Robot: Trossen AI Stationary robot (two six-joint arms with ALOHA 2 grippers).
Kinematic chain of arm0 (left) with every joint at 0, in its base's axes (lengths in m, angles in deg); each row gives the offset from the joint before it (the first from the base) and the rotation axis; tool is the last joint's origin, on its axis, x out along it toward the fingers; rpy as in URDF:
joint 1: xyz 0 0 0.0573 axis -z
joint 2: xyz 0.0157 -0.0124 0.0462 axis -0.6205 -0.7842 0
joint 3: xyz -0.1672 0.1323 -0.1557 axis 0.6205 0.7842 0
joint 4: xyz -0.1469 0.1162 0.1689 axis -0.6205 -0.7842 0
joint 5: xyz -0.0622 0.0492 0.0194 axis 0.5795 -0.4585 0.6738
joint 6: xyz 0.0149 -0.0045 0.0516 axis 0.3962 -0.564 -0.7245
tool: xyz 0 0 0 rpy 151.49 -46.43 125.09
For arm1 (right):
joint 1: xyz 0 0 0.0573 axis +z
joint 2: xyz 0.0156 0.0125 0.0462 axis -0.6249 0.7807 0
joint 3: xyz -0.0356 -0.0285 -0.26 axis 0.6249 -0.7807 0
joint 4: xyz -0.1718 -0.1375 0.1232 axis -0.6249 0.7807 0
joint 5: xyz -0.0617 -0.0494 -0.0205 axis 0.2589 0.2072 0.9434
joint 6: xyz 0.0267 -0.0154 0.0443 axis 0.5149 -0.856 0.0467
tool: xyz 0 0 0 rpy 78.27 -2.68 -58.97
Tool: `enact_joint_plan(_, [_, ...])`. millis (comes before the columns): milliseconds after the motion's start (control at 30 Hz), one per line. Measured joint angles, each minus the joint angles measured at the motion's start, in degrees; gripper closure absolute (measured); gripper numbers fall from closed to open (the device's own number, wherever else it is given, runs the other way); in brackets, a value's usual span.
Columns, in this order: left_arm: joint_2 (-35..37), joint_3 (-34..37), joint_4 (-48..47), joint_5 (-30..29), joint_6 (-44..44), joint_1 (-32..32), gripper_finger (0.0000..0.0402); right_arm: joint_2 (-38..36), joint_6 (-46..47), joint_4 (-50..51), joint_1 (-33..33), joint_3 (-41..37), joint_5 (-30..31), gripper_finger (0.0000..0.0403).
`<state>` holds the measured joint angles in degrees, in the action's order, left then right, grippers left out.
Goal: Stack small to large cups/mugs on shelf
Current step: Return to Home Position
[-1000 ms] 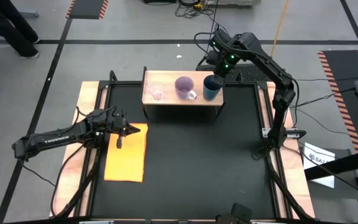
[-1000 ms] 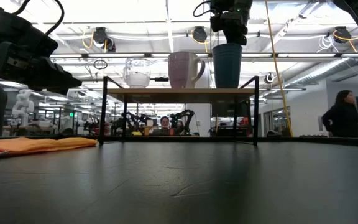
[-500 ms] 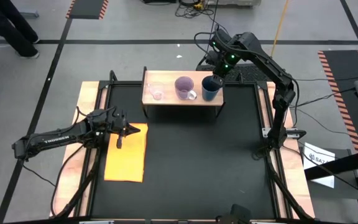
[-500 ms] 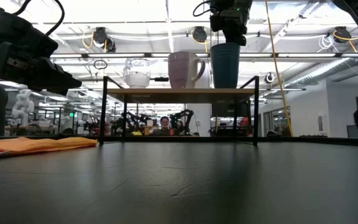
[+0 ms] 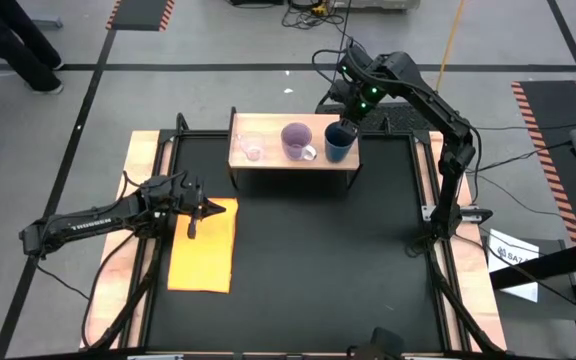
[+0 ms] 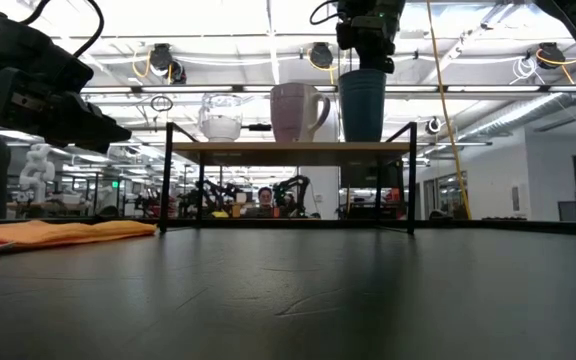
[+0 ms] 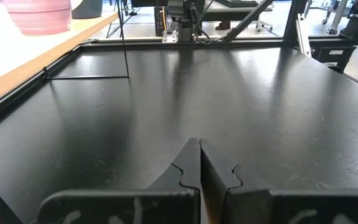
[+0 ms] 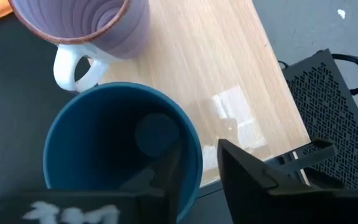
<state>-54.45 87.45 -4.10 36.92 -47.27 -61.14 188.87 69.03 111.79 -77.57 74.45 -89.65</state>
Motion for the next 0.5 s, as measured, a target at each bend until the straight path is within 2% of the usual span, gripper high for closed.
enact_joint_plan(233, [-0.01,0.0,0.0,0.02,-0.04,0.0,0.0401,-0.04,0.88,1.89,0.04,3.16,0.0,0.027])
enact_joint_plan(500, [0.01,0.0,-0.02,0.02,-0.04,0.0,0.0401,-3.36,1.26,1.86,0.14,3.28,-0.04,0.0257])
